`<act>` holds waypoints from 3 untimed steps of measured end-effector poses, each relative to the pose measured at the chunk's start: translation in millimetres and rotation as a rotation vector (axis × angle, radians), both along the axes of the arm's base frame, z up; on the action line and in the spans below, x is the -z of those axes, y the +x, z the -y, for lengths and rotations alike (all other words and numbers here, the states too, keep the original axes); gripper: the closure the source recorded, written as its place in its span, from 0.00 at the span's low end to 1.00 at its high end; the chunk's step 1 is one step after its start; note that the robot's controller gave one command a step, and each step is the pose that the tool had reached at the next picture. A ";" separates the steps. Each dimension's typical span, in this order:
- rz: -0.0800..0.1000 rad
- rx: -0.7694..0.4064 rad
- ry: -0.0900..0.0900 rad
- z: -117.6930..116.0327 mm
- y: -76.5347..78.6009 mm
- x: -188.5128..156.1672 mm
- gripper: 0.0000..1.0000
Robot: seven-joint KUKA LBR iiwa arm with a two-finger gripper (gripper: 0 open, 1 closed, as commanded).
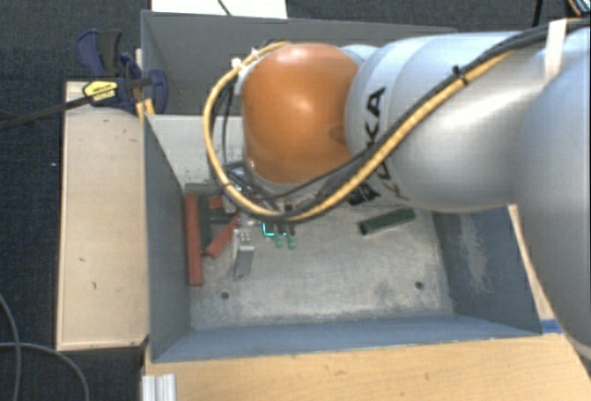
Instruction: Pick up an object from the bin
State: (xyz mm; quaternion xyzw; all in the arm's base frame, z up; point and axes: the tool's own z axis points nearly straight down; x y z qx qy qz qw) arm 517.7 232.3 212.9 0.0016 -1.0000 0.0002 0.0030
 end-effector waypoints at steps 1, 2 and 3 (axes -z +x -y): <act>0.006 0.134 0.000 10.9 67.1 122.2 0.00; 0.009 0.138 0.002 10.0 67.4 117.5 0.00; 0.003 0.223 -0.002 44.7 73.1 133.7 0.00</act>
Offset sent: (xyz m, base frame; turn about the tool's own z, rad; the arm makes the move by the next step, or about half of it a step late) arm 0.0666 -0.0101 -0.1183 0.1349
